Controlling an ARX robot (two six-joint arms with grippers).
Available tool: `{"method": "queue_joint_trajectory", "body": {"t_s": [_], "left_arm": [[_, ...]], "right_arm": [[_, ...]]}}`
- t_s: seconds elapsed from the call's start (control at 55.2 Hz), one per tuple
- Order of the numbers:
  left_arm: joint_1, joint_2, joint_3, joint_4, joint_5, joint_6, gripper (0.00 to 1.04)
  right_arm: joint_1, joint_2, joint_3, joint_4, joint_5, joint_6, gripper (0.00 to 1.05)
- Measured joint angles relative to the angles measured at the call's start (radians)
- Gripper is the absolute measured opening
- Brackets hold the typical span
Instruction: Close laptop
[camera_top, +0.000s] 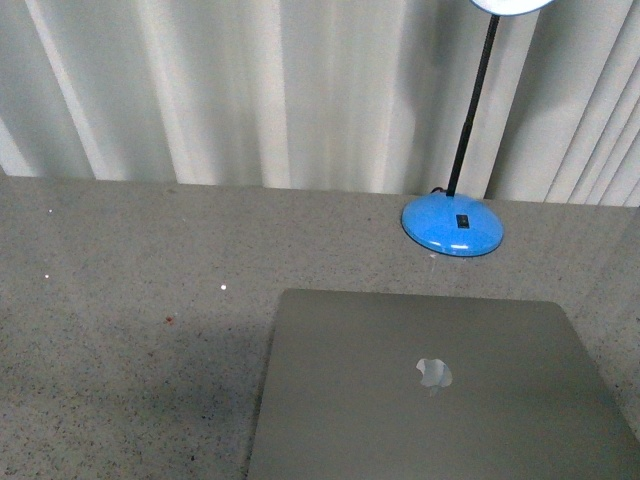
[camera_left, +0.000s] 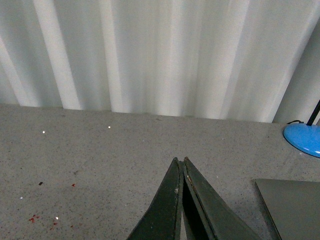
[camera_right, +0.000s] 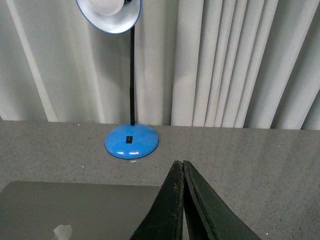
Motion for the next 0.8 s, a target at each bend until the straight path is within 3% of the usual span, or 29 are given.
{"method": "queue_joint_trajectory", "body": {"t_s": [0.417,0.797], "left_arm": [[0.000,-0.263,0.000,-0.251,0.000,0.000,0.04],[0.000,-0.373,0.000,-0.362,0.000,0.000,0.04]], "right_arm": [[0.000,-0.263,0.000,-0.251,0.000,0.000,0.03],[0.000,-0.376,0.000,-0.362,0.000,0.000,0.03]]}}
